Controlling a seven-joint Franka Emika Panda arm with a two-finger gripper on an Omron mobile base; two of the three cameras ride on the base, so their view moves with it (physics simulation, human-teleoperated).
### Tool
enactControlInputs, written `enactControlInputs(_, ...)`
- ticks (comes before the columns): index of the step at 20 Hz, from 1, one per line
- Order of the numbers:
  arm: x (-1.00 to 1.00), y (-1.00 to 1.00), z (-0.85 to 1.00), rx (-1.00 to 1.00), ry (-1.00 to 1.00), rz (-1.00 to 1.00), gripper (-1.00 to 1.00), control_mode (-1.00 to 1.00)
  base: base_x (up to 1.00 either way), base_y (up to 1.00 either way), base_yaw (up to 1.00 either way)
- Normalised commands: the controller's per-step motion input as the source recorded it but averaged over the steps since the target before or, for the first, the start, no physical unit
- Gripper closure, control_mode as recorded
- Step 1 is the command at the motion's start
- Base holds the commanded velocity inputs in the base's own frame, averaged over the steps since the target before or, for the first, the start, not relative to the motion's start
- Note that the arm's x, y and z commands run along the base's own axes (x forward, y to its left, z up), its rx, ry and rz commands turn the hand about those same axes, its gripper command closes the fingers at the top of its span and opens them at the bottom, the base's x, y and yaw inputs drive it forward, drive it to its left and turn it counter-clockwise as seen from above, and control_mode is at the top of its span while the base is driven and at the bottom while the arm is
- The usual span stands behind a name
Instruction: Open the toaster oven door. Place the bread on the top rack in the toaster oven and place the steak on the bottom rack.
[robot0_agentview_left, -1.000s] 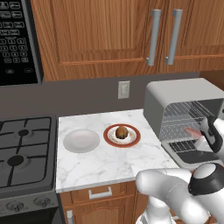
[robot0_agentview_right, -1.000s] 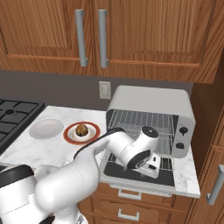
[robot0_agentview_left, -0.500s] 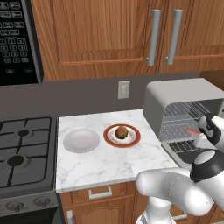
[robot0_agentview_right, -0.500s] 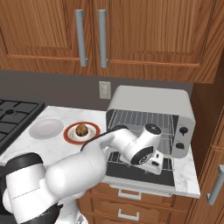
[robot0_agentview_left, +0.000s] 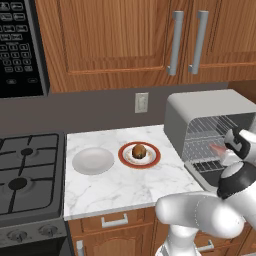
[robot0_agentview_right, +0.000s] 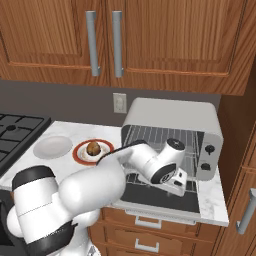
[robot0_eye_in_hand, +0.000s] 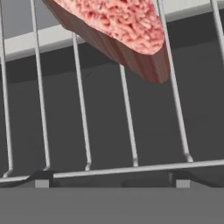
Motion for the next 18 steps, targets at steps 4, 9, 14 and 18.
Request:
enactControlInputs(4, 0.13, 0.23, -0.11, 0.00, 0.00, 0.00, -1.00, -1.00, 0.00, 0.00, 0.00)
enactControlInputs(9, 0.24, 0.19, -0.03, 0.00, -0.04, -0.01, -1.00, -1.00, 0.00, 0.00, 0.00)
enactControlInputs(14, 0.45, 0.24, 0.00, 0.00, -0.04, -0.05, -1.00, -1.00, 0.00, 0.00, 0.00)
enactControlInputs(18, 0.33, 0.14, -0.06, 0.00, -0.03, -0.07, -1.00, -1.00, 0.00, 0.00, 0.00)
